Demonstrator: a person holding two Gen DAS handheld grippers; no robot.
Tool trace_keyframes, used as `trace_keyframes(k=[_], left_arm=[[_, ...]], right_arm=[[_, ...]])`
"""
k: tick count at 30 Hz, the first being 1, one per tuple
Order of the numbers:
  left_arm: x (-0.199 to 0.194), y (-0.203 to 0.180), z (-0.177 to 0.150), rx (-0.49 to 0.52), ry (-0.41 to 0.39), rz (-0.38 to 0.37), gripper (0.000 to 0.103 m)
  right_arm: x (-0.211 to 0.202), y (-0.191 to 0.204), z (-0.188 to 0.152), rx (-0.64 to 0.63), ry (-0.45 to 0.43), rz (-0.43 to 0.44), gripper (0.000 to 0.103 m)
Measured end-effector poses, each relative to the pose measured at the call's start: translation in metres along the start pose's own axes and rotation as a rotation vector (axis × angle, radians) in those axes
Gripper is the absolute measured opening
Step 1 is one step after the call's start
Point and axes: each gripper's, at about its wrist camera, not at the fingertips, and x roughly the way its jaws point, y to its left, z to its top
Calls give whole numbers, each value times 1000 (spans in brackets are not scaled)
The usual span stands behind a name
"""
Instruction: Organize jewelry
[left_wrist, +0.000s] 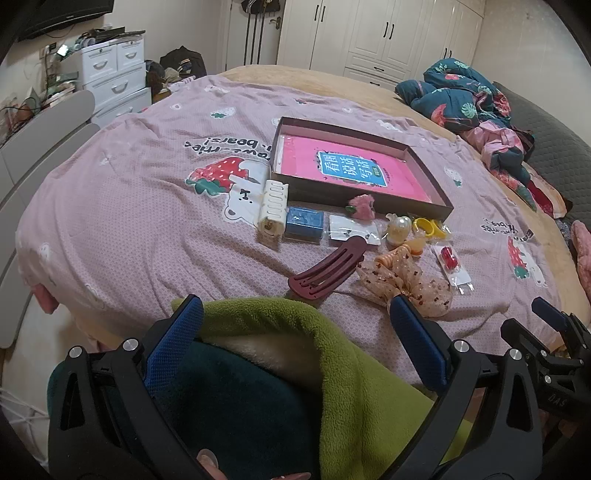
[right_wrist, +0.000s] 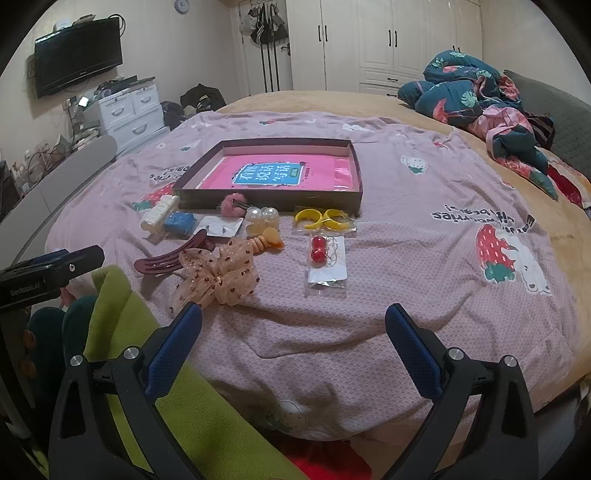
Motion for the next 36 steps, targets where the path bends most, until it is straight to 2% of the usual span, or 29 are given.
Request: trace_keyframes(k=[20, 36], left_arm=[[4, 9, 2, -31, 5, 1, 95], [9, 54, 6, -142, -23, 29, 95]], right_arm=[[9, 2, 7, -27, 6, 10, 99], [45, 46, 18, -181, 87, 105, 99]])
